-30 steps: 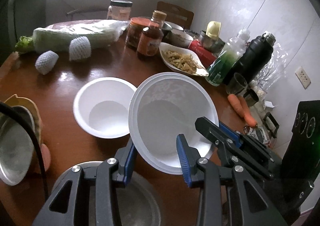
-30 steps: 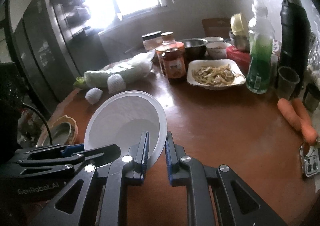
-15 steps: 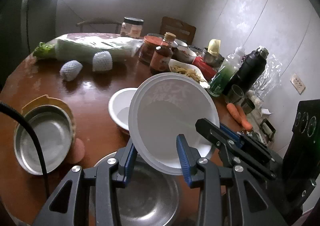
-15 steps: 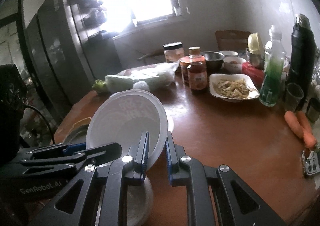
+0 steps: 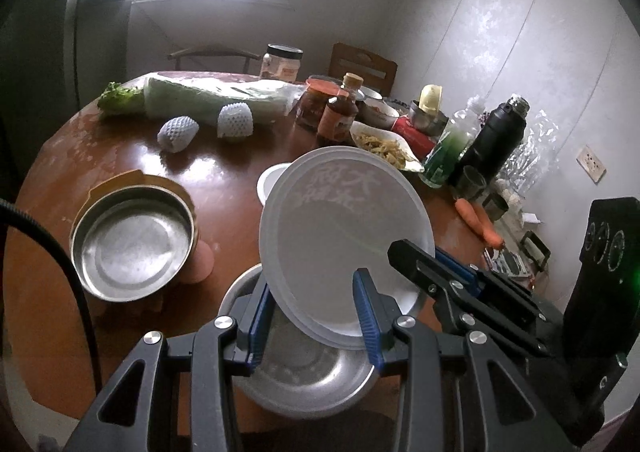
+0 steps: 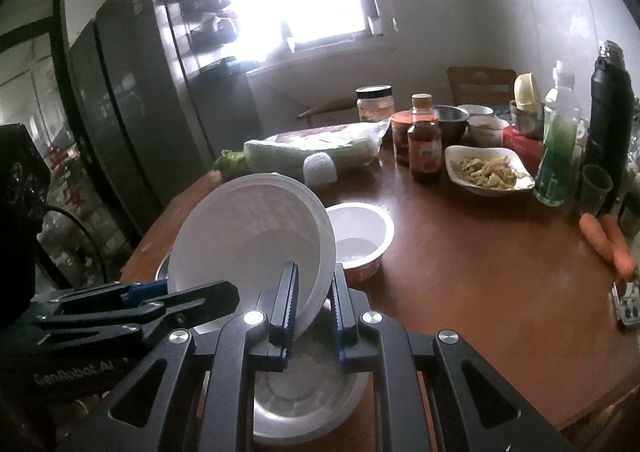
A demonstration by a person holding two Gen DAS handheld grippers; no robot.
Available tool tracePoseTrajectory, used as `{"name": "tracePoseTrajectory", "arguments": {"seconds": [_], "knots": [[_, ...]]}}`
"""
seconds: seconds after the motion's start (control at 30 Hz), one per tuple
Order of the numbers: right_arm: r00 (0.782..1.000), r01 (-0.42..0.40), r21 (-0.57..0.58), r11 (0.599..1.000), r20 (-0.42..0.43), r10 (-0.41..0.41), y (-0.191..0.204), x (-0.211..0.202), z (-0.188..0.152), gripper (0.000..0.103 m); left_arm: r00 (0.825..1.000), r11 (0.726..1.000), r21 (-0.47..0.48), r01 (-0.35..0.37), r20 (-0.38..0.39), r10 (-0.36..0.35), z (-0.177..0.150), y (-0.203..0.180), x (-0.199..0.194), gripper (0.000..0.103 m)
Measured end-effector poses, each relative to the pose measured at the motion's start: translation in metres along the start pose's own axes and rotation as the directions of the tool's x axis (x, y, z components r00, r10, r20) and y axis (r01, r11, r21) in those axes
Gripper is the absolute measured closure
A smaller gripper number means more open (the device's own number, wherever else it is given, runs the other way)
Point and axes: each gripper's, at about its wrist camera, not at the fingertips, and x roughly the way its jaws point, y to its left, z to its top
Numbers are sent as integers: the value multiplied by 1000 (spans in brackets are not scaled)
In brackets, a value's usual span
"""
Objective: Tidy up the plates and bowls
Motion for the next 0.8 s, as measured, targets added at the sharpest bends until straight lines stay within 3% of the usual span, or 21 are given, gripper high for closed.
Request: {"name": "tracePoseTrajectory", "arguments": {"seconds": [0.37,0.8], "knots": [[999,-11,-13,1000,-43,10,9,1,-18,87,999,1000,8,-27,-35,27,-19,5,-3,64],[994,-15,-12,1000,-113,13,6,8,-40,87,991,999,24,-46,-126,49,-41,8,18,64]]}}
